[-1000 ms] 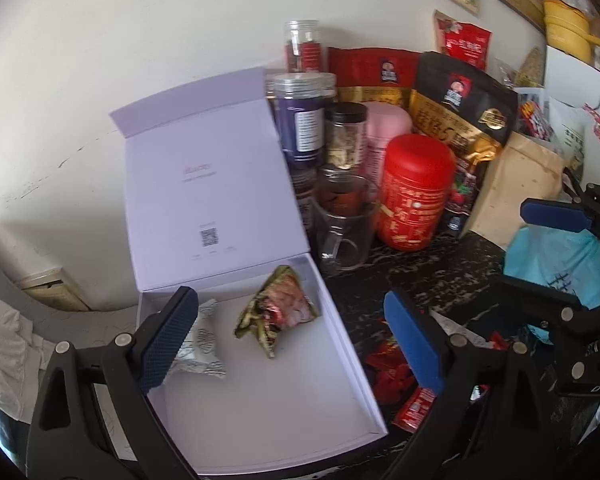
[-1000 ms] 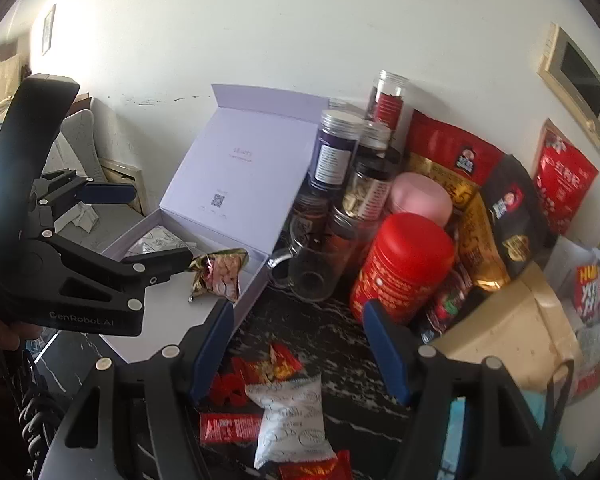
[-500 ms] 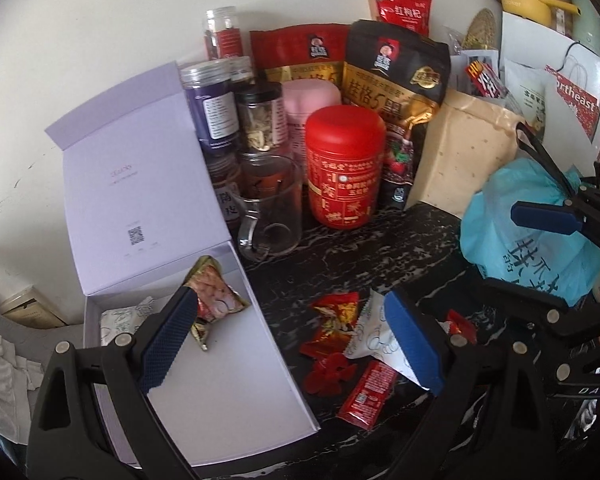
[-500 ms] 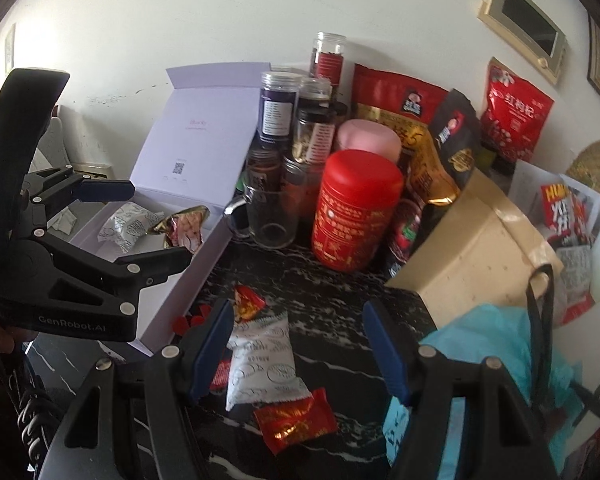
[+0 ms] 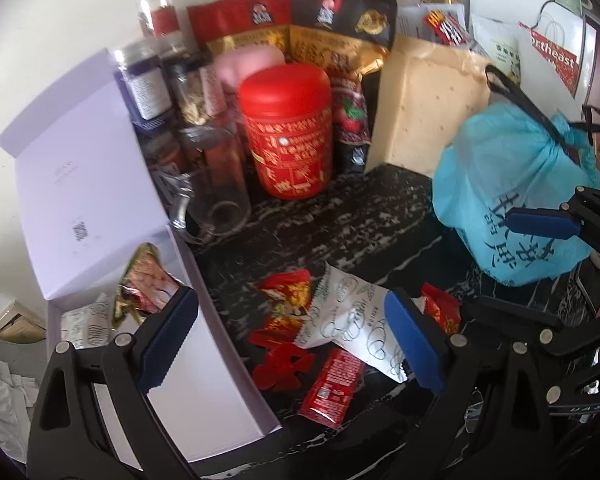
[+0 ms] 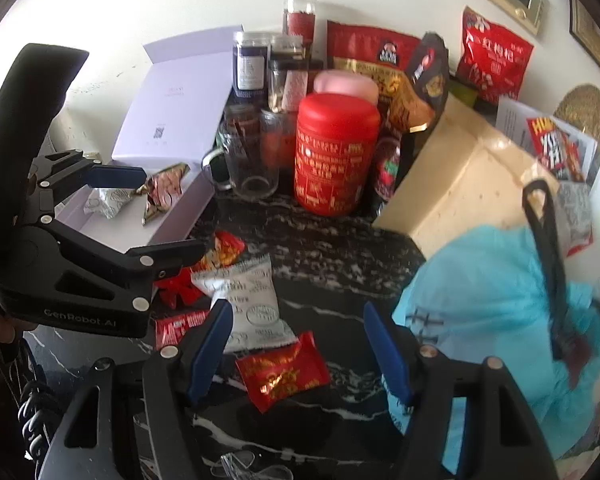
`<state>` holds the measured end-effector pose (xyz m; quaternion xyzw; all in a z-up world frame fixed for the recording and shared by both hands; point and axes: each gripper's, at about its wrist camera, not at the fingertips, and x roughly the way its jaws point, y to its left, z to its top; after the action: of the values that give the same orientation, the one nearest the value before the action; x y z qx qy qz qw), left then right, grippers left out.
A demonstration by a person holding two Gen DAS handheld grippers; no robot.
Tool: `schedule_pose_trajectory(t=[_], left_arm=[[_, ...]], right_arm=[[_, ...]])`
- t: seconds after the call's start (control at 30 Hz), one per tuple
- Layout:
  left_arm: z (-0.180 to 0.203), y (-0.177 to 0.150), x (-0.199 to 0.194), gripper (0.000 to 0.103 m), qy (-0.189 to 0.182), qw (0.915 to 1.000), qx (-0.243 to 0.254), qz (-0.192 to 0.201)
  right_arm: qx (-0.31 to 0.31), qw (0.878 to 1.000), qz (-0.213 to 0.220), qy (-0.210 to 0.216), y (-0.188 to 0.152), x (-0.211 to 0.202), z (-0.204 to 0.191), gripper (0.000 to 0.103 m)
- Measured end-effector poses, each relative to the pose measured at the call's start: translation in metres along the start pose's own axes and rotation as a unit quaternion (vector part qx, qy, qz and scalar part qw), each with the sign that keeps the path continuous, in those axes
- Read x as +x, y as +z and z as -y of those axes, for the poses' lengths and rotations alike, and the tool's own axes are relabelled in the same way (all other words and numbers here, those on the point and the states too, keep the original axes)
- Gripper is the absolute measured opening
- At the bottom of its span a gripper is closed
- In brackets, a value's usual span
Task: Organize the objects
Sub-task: 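Withdraw both grippers from the box and move toward the loose snacks, then grasp another white pastry packet with the left gripper while the right gripper grasps a red candy packet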
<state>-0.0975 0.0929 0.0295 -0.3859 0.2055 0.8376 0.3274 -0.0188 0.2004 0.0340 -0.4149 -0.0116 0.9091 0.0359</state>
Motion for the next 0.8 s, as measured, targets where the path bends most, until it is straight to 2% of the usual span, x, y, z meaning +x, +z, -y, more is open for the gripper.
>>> schedule_pose_trajectory(t=[0.43,0.53,0.8], left_arm=[[0.028,-0.010,0.039,0.094,-0.022,0.9974,0.034,-0.060],[0.032,-0.013,0.047,0.094,-0.027,0.9962,0.038,-0.073],[0.040,-0.018,0.069,0.094,-0.041,0.9928,0.047,-0.102]], right_arm=[[0.003,0.998,-0.060,0.035,-0.037,0.033,0.005,0.069],[0.007,0.995,-0.074,0.059,-0.043,0.042,0.008,0.070],[-0.025,0.992,-0.090,0.086,-0.051,0.058,-0.002,0.082]])
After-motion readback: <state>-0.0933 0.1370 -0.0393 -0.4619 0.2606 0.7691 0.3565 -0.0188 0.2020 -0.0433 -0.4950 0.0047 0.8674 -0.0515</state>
